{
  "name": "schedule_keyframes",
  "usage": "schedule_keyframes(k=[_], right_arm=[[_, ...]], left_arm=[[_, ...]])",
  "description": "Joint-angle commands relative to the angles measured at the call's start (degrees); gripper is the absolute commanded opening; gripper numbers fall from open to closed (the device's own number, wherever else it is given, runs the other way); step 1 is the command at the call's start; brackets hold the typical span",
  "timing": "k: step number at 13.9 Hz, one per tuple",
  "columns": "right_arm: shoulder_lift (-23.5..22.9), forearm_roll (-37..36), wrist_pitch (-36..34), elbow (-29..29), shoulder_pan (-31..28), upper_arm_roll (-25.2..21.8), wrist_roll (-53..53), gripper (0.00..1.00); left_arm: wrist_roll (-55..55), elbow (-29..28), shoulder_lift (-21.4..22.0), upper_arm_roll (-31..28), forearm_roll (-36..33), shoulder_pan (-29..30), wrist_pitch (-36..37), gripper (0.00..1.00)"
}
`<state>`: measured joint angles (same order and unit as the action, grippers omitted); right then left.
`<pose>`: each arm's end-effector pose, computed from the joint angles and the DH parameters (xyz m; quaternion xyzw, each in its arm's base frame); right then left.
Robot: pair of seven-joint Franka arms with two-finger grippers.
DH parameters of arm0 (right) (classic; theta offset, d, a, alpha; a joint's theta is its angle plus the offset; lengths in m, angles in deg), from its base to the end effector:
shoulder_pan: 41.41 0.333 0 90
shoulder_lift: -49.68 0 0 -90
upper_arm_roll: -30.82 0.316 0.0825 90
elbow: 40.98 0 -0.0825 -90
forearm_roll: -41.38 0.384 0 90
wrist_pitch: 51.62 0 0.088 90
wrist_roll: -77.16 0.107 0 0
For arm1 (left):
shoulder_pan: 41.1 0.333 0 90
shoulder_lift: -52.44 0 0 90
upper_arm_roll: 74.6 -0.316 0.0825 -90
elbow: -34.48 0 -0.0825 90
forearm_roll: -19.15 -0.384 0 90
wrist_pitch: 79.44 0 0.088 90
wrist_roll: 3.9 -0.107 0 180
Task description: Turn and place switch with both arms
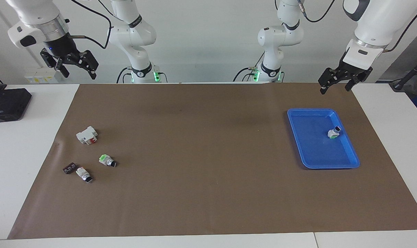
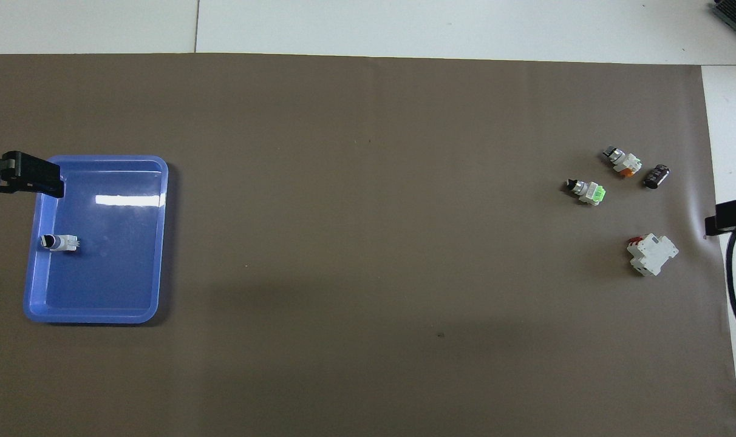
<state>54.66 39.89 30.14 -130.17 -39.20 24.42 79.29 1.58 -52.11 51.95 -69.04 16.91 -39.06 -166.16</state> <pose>0.5102 -0.0435 0.6648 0.9981 -0.0564 -0.0218 0.0077 0.5511 -0.0293 0.6428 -0.9996 -0.0182 0.0016 0.0193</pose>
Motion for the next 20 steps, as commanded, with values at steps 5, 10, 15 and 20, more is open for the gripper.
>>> schedule_keyframes(k=[5,10,15,20], right_arm=[[-0.15,-0.09,0.42,-0.36,-0.62,0.34,-0.28,1.00],[0.03,-0.09,1.74,-0.54,-0.62,0.43,-0.72,1.00],[0.03,-0.18,1.83,-0.89,-0.62,0.43,-0.89,1.00],[-2.68,0.43,7.00,-1.51,-0.62,0.52,-5.26,1.00]], left_arm=[[-0.03,-1.56,1.46,-0.12,0.22,0.25,-0.03,1.00],[-0.03,-1.56,1.46,-0.12,0.22,0.25,-0.03,1.00],[-0.47,-1.57,1.64,-0.03,0.22,-0.45,0.59,1.00],[-0.56,-2.70,1.72,-0.12,0.48,0.25,-3.02,1.00]])
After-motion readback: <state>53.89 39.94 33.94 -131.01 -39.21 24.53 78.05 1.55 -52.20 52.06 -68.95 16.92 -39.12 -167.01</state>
